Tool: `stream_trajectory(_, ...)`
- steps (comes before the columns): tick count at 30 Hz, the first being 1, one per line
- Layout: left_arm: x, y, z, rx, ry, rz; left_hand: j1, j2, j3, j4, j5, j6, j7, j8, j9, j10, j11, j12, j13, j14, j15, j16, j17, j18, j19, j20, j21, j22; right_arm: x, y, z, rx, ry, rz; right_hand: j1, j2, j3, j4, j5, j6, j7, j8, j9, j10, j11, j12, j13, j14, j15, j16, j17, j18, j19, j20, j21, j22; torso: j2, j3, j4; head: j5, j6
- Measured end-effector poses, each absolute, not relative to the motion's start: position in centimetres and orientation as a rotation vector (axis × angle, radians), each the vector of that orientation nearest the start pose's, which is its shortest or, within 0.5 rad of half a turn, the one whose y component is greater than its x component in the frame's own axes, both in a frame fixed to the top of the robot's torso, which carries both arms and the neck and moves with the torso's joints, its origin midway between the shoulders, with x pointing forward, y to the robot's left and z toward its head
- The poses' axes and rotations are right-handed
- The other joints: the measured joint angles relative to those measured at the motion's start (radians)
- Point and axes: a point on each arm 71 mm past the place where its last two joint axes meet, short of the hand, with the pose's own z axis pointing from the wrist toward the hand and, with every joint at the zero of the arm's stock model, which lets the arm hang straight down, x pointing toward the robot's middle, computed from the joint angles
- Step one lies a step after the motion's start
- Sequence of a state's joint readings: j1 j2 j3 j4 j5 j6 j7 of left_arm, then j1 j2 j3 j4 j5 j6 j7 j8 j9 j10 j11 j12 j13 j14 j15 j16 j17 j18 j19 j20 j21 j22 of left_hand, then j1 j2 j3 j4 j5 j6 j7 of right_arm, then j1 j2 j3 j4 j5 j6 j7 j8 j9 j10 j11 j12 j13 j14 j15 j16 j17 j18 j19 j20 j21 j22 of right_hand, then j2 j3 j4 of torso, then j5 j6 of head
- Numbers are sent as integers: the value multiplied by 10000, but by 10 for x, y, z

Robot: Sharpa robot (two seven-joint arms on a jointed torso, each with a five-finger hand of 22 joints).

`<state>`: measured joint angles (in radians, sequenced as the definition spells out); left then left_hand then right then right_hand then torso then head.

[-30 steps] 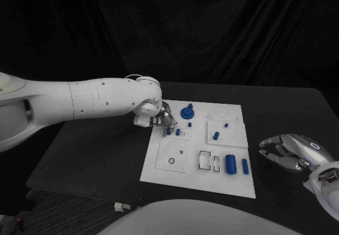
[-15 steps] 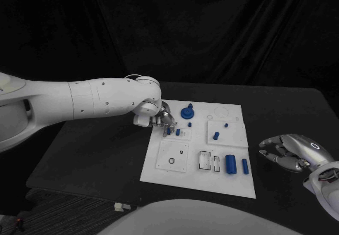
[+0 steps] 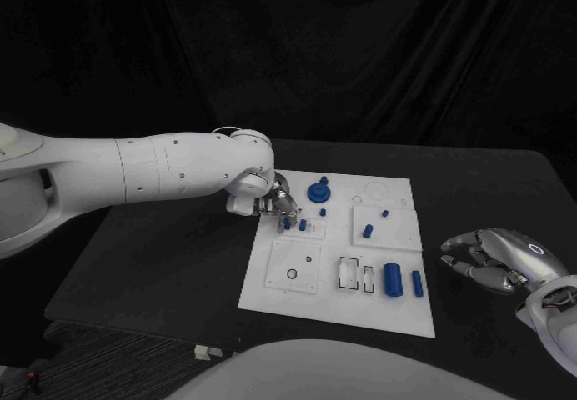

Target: Assemble the parts on the task board

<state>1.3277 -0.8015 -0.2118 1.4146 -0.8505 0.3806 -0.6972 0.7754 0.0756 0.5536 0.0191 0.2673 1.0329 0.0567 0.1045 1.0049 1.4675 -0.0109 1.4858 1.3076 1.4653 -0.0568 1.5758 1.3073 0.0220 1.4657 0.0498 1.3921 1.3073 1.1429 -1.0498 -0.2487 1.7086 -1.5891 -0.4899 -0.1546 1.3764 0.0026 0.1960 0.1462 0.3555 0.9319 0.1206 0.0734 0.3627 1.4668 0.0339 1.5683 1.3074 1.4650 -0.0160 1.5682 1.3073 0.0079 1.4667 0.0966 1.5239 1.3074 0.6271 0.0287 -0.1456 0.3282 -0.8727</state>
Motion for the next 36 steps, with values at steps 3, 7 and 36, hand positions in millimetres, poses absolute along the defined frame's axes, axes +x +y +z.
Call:
stream_trajectory(3, 475, 244, -244, -2356, 26773, -1466, 50, -26, 0, 0, 1, 0, 0, -1, -3, 0, 0, 0, 0, 0, 0, 0, 0, -1, 0, 0, 0, 0, 400, -249, -254, -2002, 17317, 5481, 0, 0, 0, 0, 0, 0, 0, 0, 0, 0, 0, 0, 0, 0, 0, 0, 0, -1, 0, 0, 0, 0, -3, 0, 0, 0, 0)
stream_trajectory(7, 475, 244, -244, -2365, 26790, -1461, 50, -26, 25, -29, 38, 1, 0, -1, -2, 0, 0, 0, 0, 0, 0, 0, 0, -1, 0, 0, 0, 0, 400, -249, -255, -2000, 17325, 5481, 0, 0, 0, 0, 0, 0, 0, 0, 0, 0, 0, 0, 0, 0, 0, 0, 0, 0, 0, 0, 0, 0, -4, 0, 0, -11, 0)
stream_trajectory(36, 475, 245, -244, -2360, 26830, -1494, 165, -276, -1799, 750, -1744, -53, 142, -273, -217, -29, 112, 0, 0, 0, 71, 0, 0, -1, 1, 76, 0, 0, 399, -250, -256, -1993, 17349, 5477, 0, 0, 0, 0, 0, 0, 0, 0, 0, 0, 0, 0, 0, 0, 0, 0, 0, 0, 0, 0, 0, 5, 17, 0, 9, -6, 0)
